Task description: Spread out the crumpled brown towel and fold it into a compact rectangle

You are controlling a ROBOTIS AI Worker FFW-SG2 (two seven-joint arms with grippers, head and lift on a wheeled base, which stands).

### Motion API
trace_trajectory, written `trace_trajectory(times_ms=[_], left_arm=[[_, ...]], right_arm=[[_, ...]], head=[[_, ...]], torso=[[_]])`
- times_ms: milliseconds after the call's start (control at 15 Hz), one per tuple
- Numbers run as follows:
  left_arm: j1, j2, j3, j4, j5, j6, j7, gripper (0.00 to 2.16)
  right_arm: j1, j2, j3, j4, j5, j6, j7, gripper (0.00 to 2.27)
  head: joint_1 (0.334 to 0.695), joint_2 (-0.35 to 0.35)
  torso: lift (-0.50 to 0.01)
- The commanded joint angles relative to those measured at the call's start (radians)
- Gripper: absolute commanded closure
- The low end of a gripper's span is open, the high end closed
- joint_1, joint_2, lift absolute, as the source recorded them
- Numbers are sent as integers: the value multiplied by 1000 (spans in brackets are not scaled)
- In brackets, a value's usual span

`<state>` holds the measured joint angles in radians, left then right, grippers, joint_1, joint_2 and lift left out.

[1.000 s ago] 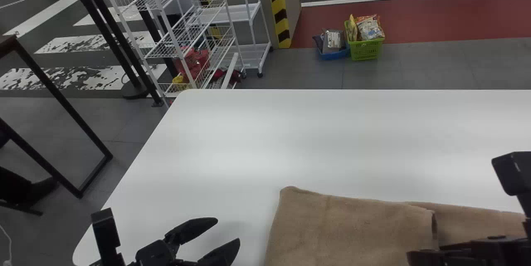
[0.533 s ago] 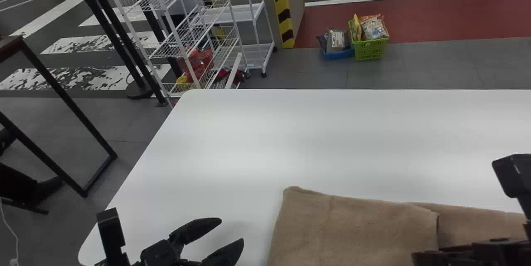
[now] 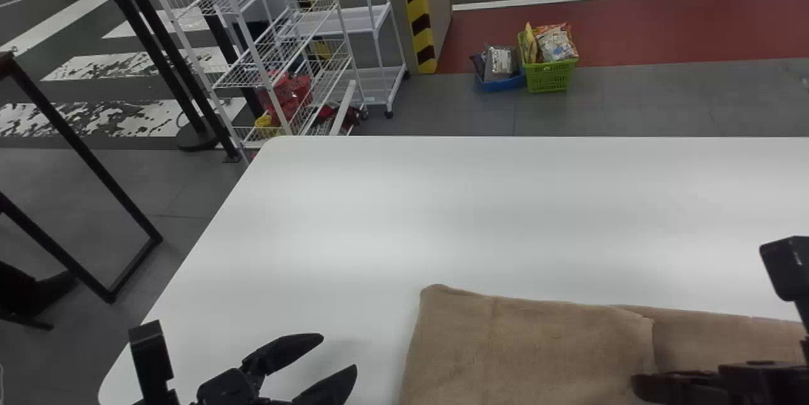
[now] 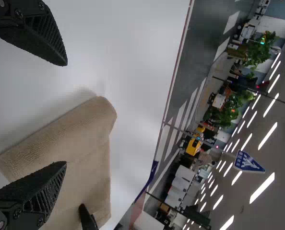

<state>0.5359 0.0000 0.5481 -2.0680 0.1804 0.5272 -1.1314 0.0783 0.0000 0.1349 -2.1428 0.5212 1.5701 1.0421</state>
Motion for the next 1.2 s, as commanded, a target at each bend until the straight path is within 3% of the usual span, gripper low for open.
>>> trace_trajectory(times_ms=[0, 133, 267, 733, 1133], left_arm=[[-4, -3, 0, 3, -2, 0, 1, 76], [-5, -3, -2, 5, -4, 0, 1, 76], [-5, -3, -2, 5, -4, 0, 1, 76], [-7, -3, -4, 2, -4, 0, -1, 76], [-7, -3, 0, 0, -4, 3, -7, 76]], right_arm=[[6, 1, -29, -5, -56, 2, -19, 856], [15, 1, -46, -6, -112, 2, -43, 839], [17, 1, -49, -6, -127, 2, -60, 475], [8, 1, -51, -3, -128, 2, -99, 458], [17, 1, -61, 4, -253, 2, -163, 458]], head=[[695, 283], [695, 280], [695, 284], [695, 276], [695, 280]], torso=[[-127], [-127], [-127], [-127], [-127]])
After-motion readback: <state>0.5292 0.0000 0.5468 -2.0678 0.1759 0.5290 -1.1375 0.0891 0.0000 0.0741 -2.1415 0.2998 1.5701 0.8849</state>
